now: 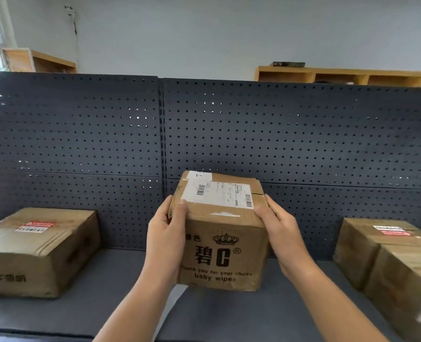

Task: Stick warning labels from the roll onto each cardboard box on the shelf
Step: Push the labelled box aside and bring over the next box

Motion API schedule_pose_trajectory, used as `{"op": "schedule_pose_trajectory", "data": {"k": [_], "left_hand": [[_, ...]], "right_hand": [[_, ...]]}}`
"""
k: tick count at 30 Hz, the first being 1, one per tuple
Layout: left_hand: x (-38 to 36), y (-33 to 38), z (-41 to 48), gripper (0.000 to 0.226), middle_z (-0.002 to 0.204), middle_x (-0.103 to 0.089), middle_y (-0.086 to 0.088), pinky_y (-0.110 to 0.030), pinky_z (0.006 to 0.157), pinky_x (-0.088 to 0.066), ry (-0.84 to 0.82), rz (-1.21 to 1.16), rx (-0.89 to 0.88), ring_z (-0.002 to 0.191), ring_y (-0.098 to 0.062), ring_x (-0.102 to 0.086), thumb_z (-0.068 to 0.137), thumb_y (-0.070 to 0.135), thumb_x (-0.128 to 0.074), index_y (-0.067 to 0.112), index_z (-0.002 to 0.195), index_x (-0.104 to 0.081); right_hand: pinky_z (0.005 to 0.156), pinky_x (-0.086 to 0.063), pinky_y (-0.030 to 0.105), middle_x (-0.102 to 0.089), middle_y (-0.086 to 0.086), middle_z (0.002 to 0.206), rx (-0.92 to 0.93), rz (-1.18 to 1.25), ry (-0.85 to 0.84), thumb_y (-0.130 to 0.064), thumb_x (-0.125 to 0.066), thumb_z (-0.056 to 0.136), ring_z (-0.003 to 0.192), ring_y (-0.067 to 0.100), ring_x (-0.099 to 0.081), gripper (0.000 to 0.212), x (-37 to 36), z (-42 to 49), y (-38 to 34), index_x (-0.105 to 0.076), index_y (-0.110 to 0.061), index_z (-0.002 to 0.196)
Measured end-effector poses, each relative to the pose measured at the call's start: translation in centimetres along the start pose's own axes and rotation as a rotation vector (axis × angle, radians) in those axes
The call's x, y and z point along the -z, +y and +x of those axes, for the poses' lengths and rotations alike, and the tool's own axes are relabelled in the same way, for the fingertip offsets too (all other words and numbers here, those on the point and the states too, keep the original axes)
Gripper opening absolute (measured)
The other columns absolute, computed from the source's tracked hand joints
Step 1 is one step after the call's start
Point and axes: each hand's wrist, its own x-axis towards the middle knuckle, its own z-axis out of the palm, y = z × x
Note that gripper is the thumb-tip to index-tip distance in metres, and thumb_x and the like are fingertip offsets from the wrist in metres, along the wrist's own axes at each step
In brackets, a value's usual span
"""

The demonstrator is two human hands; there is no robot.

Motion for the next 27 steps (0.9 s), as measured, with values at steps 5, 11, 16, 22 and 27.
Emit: {"op": "schedule_pose_trajectory", "data": {"k": [5,11,16,22,27], "left_hand": [[-4.0,-2.7,-2.4,0.041,0.130,-0.062,0.029,-0.025,0.097,-0.051,-0.123,-0.038,0.046,0.112,0.012,-0.059,0.103,0.047,-0.057,0.041,0.143,-0.056],[-6.4,-8.0,-3.9,0.058,0.144,-0.060,0.017,-0.042,0.111,-0.050,-0.188,-0.002,0.117,0.129,-0.005,-0.057,0.100,0.056,-0.057,0.035,0.153,-0.047],[-6.9,-11.1,-4.0,0.066,0.145,-0.058,0.021,-0.045,0.115,-0.046,-0.231,0.036,0.164,0.134,-0.005,-0.053,0.093,0.070,-0.053,0.043,0.153,-0.043],[-7.1,-11.8,-4.0,0.070,0.150,-0.047,0.025,-0.037,0.119,-0.039,-0.229,0.002,0.200,0.138,-0.002,-0.045,0.097,0.068,-0.051,0.044,0.159,-0.031],[-6.4,-12.4,-4.2,0.071,0.148,-0.032,0.029,-0.025,0.113,-0.024,-0.293,0.004,0.228,0.138,0.003,-0.029,0.099,0.068,-0.040,0.048,0.162,-0.013]], "right_hand": [[0.089,-0.051,0.018,-0.069,-0.026,0.126,-0.081,-0.052,0.072,-0.043,-0.057,0.103,0.112,-0.010,-0.063,0.031,4.9,-0.6,4.4,-0.061,-0.047,0.133],[0.077,-0.049,0.004,-0.070,-0.033,0.109,-0.153,-0.096,0.084,-0.028,-0.054,0.107,0.101,-0.019,-0.063,0.029,7.3,-1.8,8.6,-0.055,-0.048,0.128],[0.080,-0.049,0.005,-0.067,-0.030,0.120,-0.180,-0.074,0.076,-0.025,-0.057,0.106,0.105,-0.018,-0.062,0.033,8.1,-1.9,11.4,-0.052,-0.045,0.132],[0.086,-0.053,0.013,-0.071,-0.025,0.122,-0.204,0.009,0.028,-0.034,-0.058,0.104,0.113,-0.008,-0.065,0.034,8.2,-1.3,12.5,-0.054,-0.046,0.135],[0.096,-0.041,0.014,-0.053,-0.028,0.145,-0.215,0.055,0.012,-0.061,-0.052,0.097,0.124,-0.019,-0.051,0.060,8.5,-2.1,14.3,-0.038,-0.045,0.154]]}}
